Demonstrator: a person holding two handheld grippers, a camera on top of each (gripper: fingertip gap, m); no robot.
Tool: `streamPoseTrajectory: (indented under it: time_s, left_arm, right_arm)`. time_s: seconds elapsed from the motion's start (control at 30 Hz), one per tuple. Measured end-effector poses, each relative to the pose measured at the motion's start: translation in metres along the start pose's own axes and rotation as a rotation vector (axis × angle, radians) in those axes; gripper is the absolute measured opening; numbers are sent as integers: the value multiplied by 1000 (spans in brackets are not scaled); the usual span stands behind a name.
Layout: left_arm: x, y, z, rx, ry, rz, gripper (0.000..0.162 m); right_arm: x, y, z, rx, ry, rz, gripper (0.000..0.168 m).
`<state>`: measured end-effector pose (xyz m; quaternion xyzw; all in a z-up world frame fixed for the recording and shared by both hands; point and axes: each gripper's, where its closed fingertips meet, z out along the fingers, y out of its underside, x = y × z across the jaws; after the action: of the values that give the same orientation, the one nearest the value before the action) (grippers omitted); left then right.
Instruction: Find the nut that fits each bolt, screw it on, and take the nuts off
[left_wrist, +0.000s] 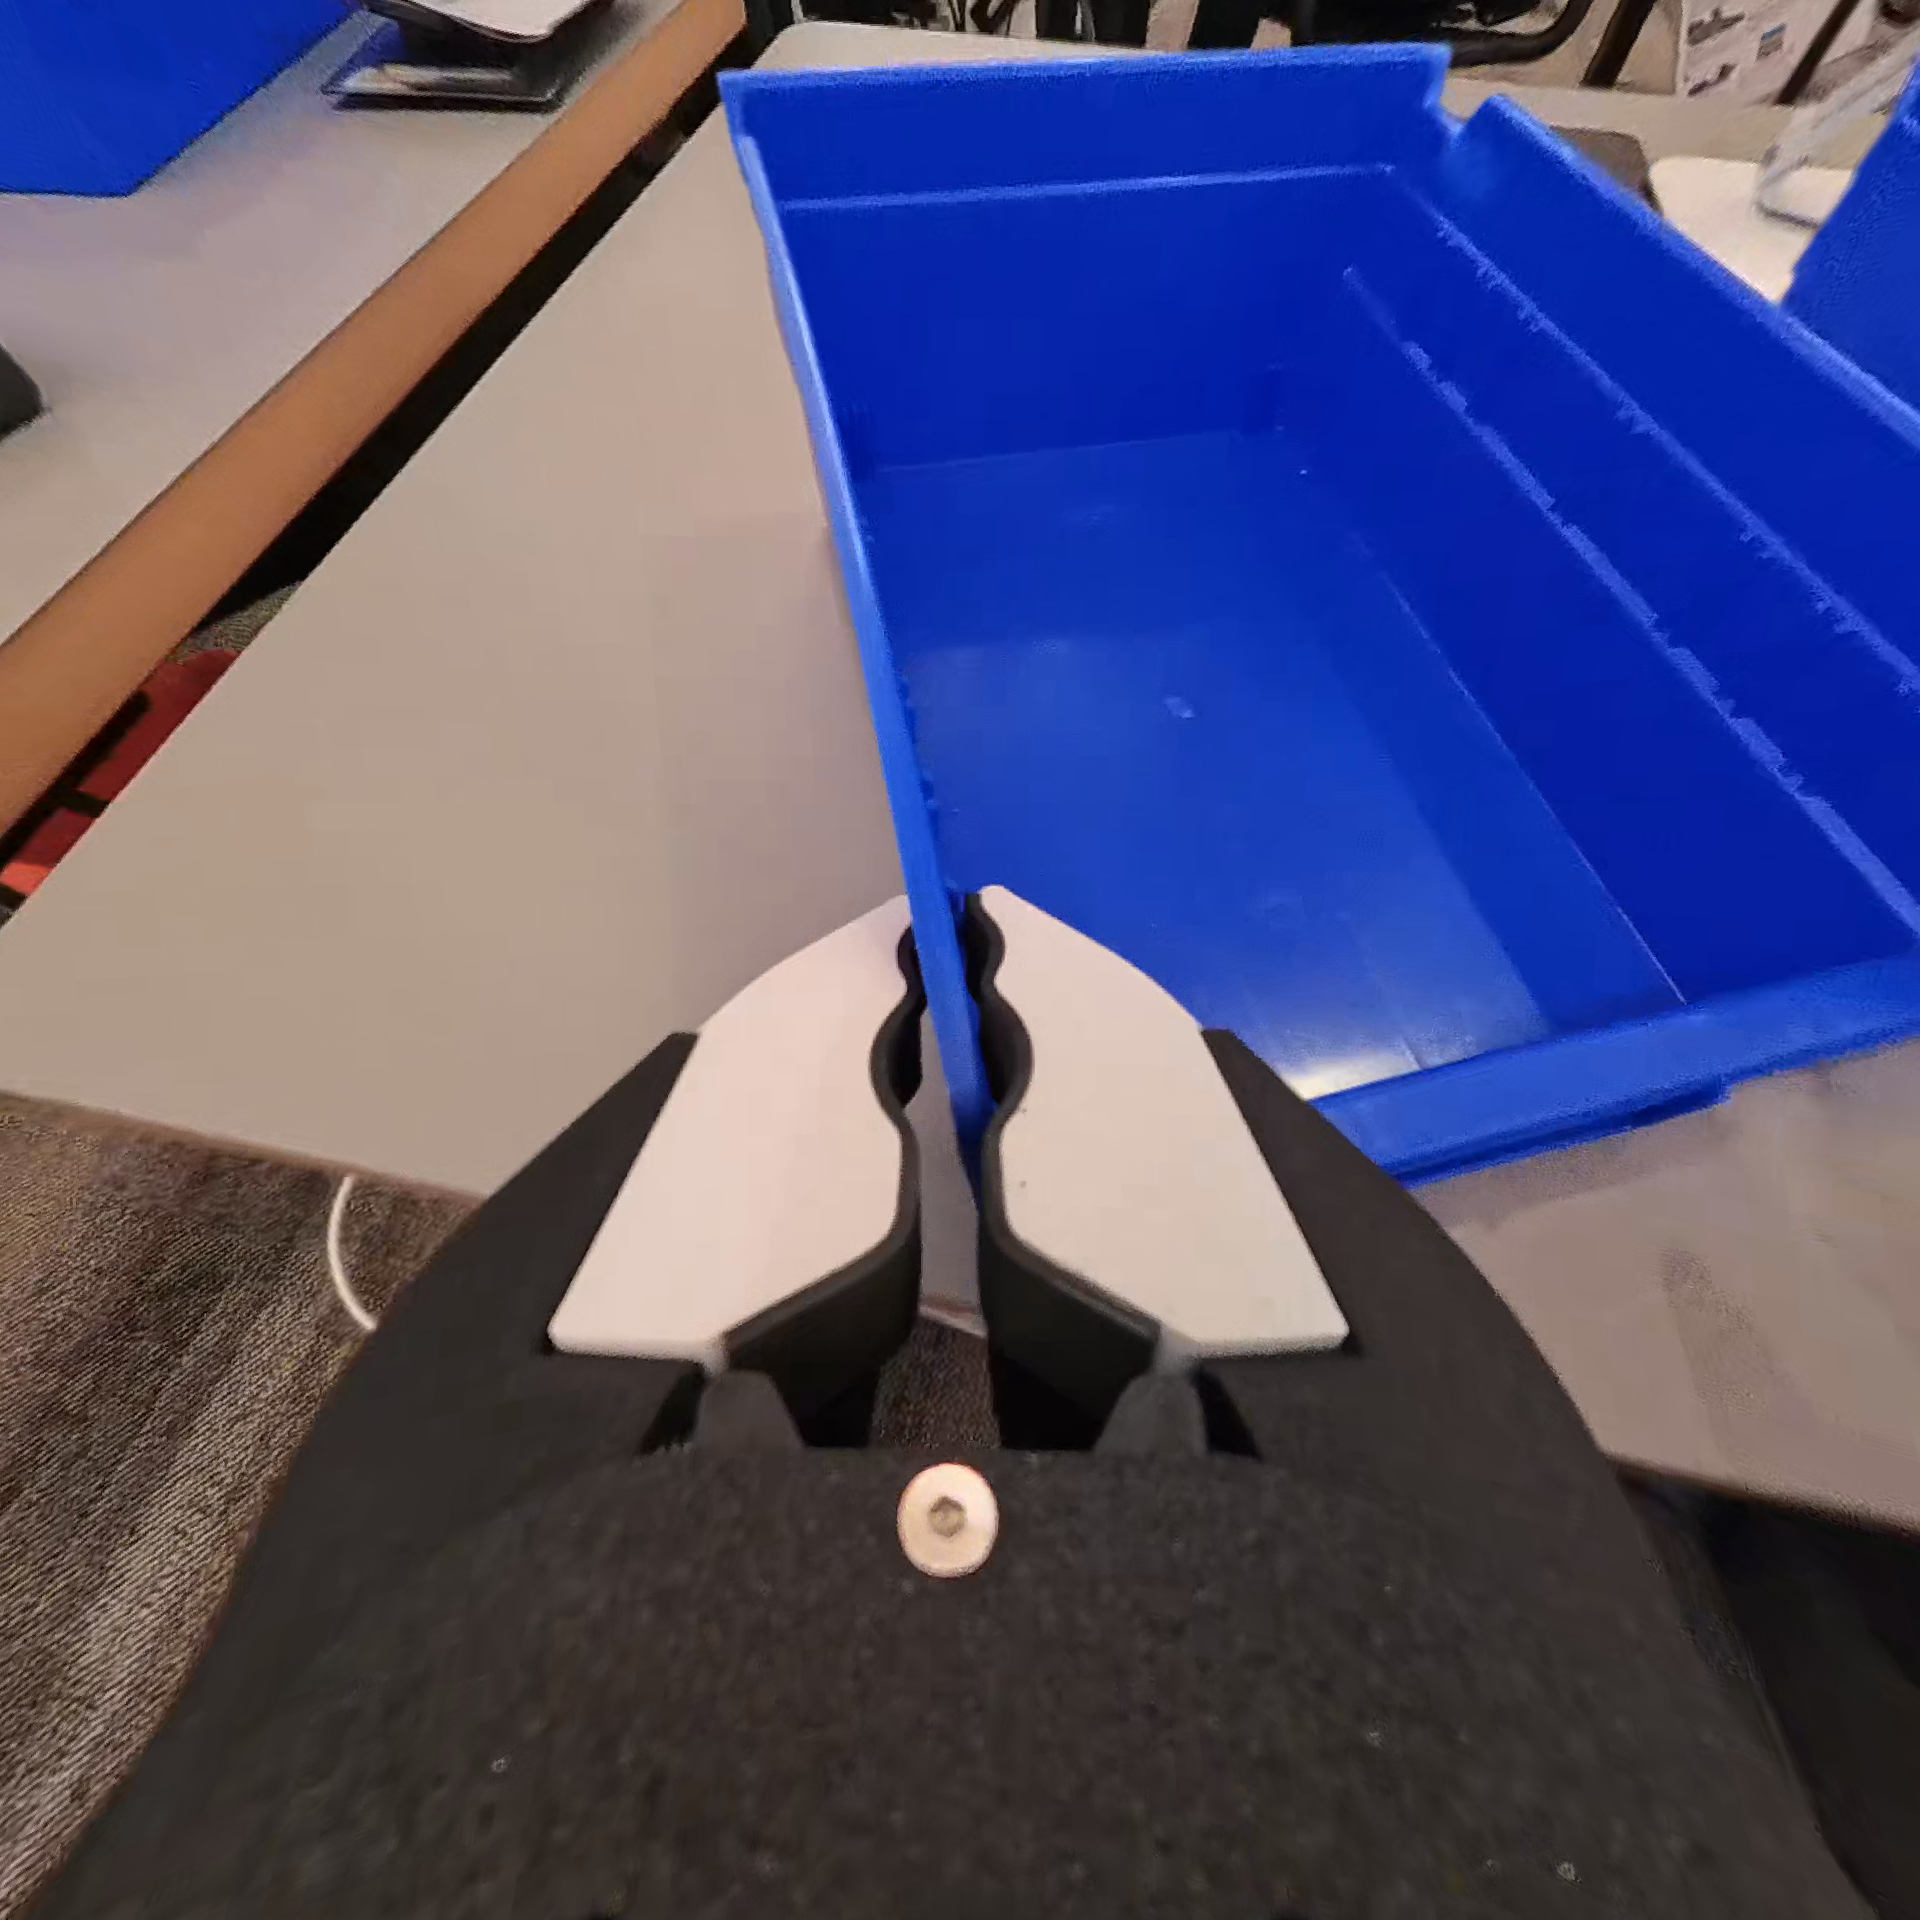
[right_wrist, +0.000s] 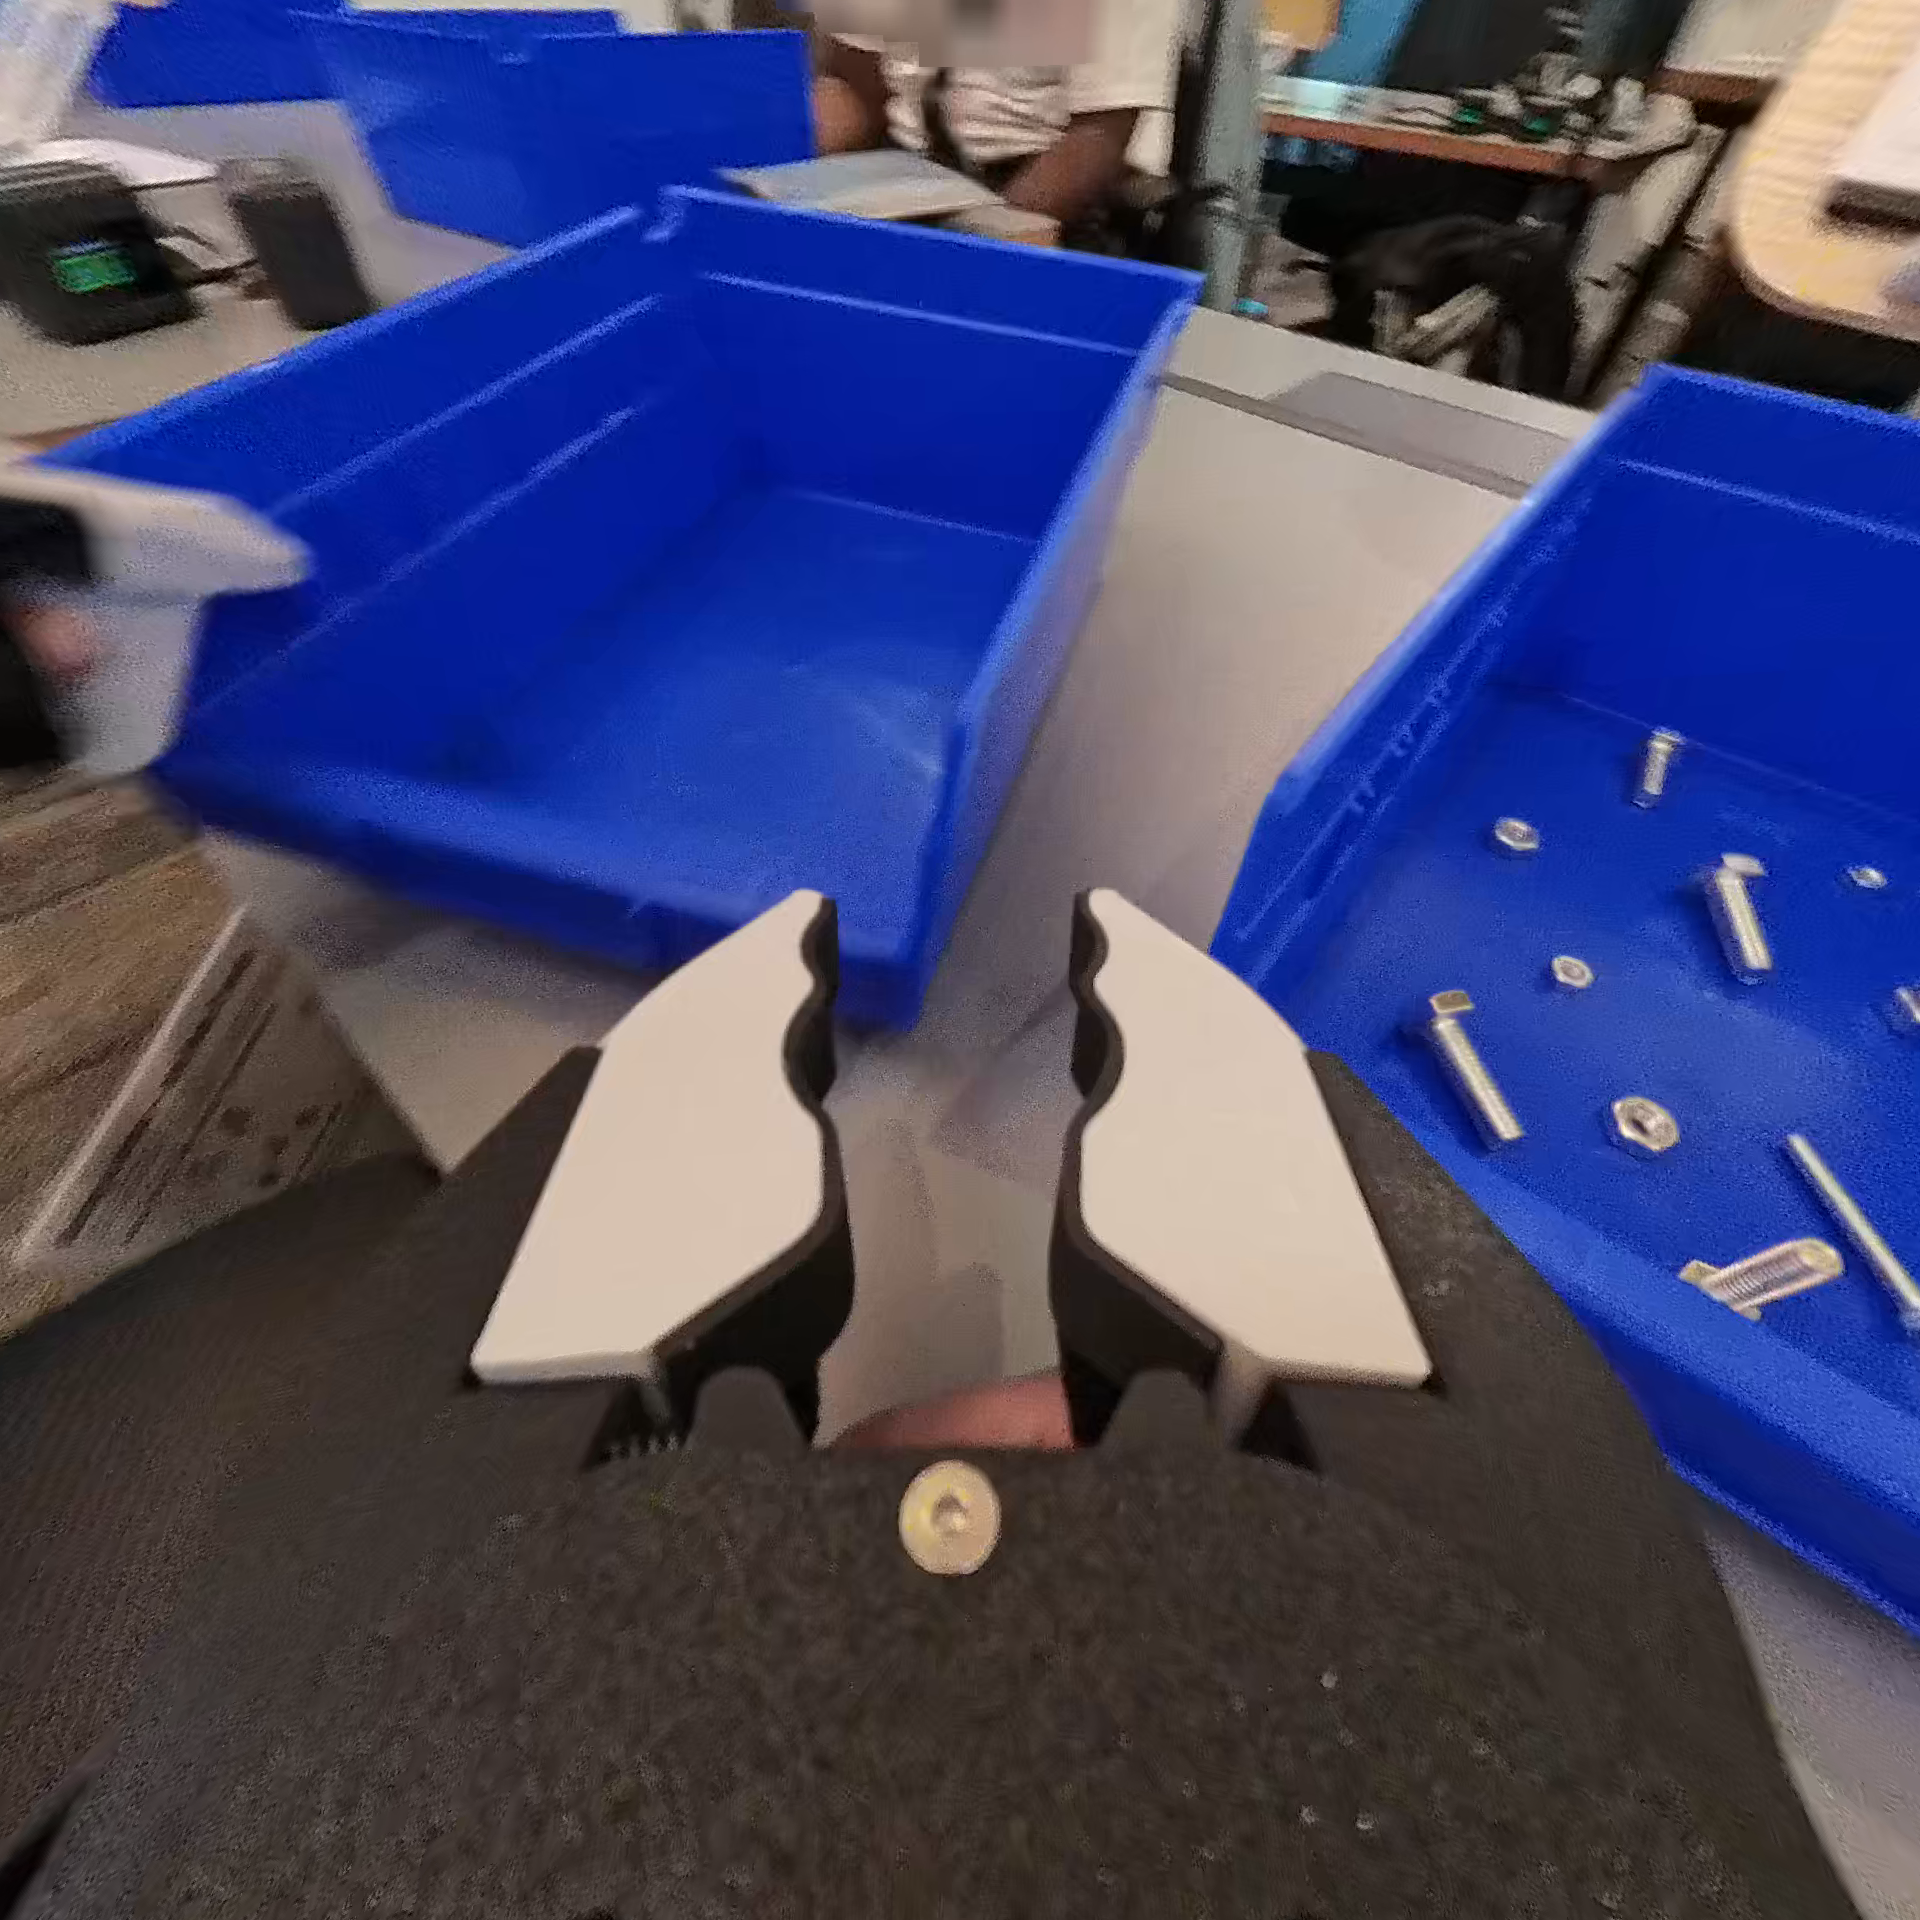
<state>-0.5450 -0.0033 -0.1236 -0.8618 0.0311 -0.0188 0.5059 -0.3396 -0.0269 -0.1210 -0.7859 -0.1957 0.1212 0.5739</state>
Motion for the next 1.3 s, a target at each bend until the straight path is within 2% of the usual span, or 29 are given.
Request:
streamPoseTrajectory:
  time_s: [0.13, 0.2, 0.23, 0.33, 0.47, 0.57, 0.73, 0.9, 1.03, 1.1, 1.17, 1.3]
  left_arm:
    - [3, 12, -20, -15, 78, 4, 5]
    - [1, 16, -28, -10, 59, 28, 5]
    - [1, 18, -32, -11, 46, 40, 6]
    - [-3, 21, -41, 5, 2, 56, 5]
    - [0, 22, -48, 26, -6, 61, 6]
    - [12, 2, -56, 62, -7, 84, 5]
    - [59, -73, -80, 231, 11, 130, 6]
    - [163, -132, -82, 336, 144, 182, 6]
    - [292, -166, -62, 344, 307, 226, 5]
    - [368, -169, -50, 328, 388, 253, 5]
    - [446, -158, -37, 284, 469, 288, 6]
    - [573, -109, -14, 151, 598, 337, 8]
  right_arm:
    - [-10, -2, 15, -31, 1, 27, 47]
    - [-17, -5, 14, -24, -12, 34, 34]
    - [-21, -5, 15, -30, -12, 21, 16]
    - [-23, -5, 14, -53, 27, 9, 8]
    - [-21, -6, 13, -63, 57, 7, 6]
    - [-10, -21, 4, -30, 75, 30, 5]
    - [38, -82, -40, 134, 160, 24, 5]
    - [131, -130, -114, 265, 303, 34, 4]
    - [240, -127, -180, 252, 479, 38, 4]
    - [304, -109, -216, 204, 585, 51, 4]
    - [365, -79, -251, 135, 677, 88, 4]
    - [459, -4, -307, 23, 729, 234, 4]
